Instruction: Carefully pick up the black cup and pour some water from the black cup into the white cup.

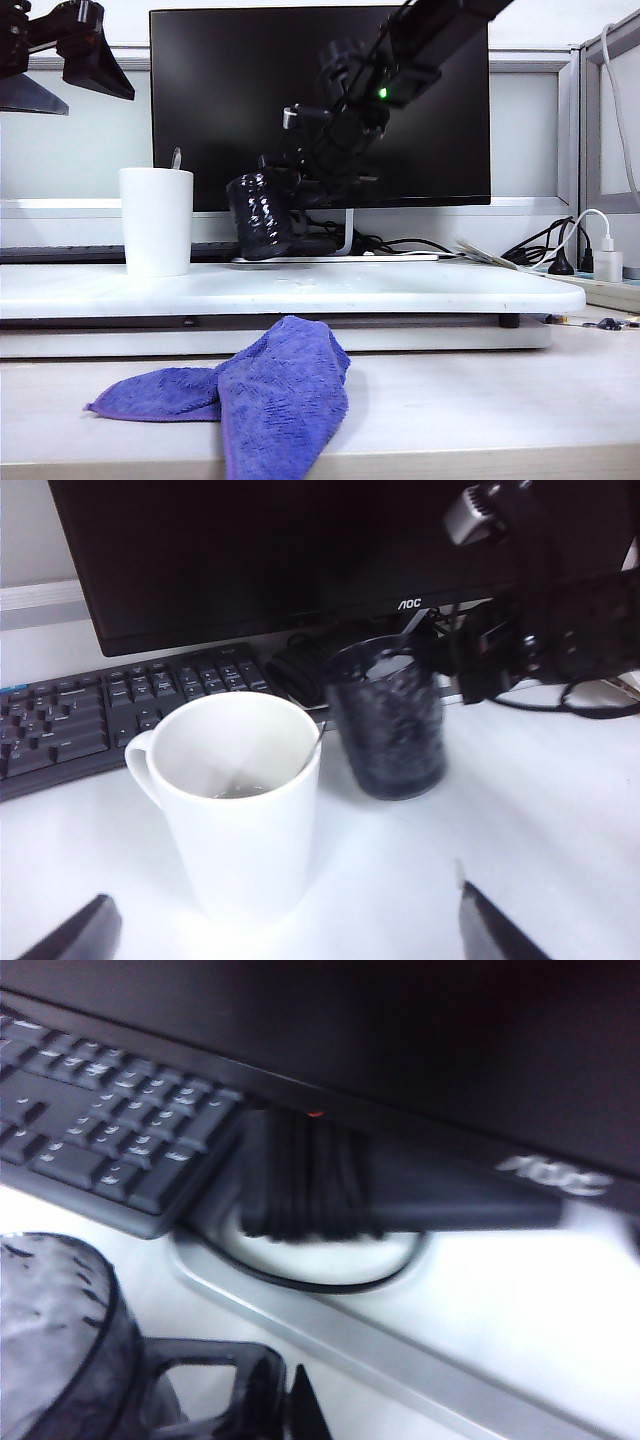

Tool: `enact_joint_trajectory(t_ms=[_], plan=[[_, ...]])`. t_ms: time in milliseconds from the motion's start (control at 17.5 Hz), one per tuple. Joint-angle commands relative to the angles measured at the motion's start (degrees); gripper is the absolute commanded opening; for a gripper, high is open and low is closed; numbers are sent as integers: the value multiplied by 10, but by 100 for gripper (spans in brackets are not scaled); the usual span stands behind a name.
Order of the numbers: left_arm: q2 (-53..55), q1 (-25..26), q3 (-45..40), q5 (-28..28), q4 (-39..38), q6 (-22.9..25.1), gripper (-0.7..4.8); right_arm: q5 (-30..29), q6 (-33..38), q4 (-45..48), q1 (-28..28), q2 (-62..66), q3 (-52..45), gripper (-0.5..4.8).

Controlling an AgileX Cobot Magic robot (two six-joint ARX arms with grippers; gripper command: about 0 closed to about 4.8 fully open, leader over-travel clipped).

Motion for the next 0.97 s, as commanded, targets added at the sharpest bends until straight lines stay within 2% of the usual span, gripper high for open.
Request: enact_joint_trajectory(t_ms=[57, 516, 974], plan=[[-2, 1, 1, 0, -7, 2, 479, -34, 2, 42, 1, 14, 3, -6], [-5, 1, 1, 0, -14, 17, 479, -47, -1, 70, -3, 46, 3, -6], [-4, 1, 1, 0, -19, 17, 479, -31, -57, 46, -11, 65, 3, -6]])
